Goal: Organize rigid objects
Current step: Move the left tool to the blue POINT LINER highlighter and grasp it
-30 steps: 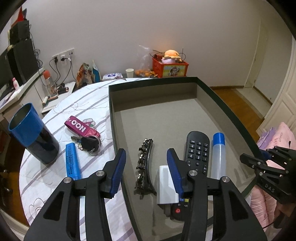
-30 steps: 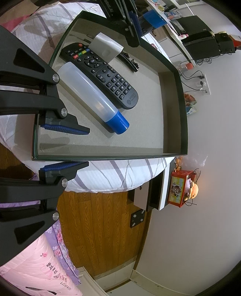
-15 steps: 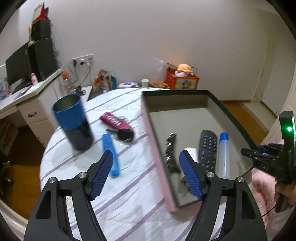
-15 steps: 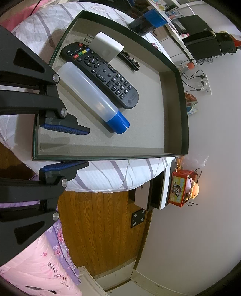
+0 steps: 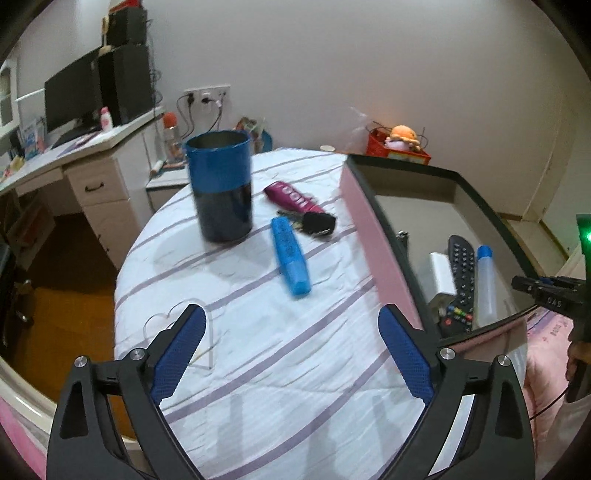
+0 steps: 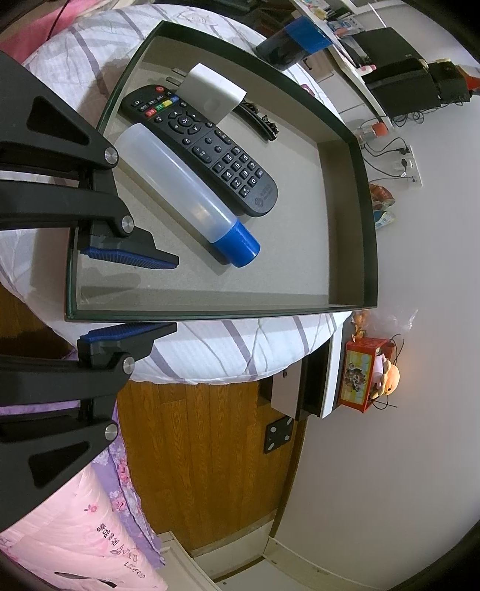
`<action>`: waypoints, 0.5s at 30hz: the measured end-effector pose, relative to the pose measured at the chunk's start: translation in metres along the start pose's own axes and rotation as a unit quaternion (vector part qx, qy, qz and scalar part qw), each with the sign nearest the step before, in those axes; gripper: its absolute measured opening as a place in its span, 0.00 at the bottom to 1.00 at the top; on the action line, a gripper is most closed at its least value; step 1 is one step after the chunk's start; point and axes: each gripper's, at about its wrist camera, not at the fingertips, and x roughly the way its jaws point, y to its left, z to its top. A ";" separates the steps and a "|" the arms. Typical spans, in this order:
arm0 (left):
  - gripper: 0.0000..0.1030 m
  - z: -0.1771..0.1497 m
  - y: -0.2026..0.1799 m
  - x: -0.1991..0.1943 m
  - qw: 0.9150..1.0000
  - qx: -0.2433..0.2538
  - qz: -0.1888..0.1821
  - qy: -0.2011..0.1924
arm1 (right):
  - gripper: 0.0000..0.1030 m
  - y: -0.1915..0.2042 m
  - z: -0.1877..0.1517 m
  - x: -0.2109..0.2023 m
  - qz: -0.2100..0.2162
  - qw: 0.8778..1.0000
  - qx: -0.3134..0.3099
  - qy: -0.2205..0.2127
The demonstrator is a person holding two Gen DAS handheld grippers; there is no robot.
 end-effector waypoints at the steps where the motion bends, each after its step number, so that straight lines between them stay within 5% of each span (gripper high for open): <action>1: 0.94 -0.002 0.003 0.000 1.000 -0.003 0.003 0.002 | 0.28 0.000 0.000 0.000 0.000 1.000 0.000 0.000; 15: 0.94 -0.003 0.011 0.006 1.000 -0.013 0.001 0.007 | 0.28 0.000 0.000 0.000 0.000 1.000 0.000 0.000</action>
